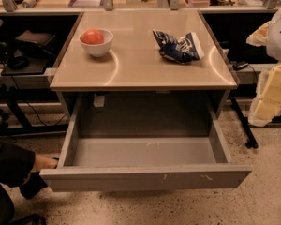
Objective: Close top drawer
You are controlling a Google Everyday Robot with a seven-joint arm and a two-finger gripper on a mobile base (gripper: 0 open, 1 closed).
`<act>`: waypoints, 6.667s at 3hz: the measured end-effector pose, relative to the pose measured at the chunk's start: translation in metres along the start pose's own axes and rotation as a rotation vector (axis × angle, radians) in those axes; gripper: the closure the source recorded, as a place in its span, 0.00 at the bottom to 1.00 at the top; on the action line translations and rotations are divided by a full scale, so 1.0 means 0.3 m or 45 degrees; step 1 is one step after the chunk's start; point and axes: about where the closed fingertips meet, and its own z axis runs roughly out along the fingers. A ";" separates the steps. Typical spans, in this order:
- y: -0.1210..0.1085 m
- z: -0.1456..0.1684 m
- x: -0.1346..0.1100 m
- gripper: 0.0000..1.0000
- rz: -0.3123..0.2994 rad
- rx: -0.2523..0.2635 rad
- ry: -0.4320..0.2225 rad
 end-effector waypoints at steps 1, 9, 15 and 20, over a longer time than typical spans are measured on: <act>0.000 0.000 0.000 0.00 0.000 0.000 0.000; 0.554 0.624 0.333 0.00 0.019 -0.223 -0.046; 0.518 0.943 0.363 0.00 0.032 -0.376 0.042; 0.065 0.960 0.152 0.00 -0.036 -0.294 -0.057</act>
Offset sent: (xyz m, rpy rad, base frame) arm -0.0081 -0.0152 -0.0342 0.0257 0.0420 -0.0434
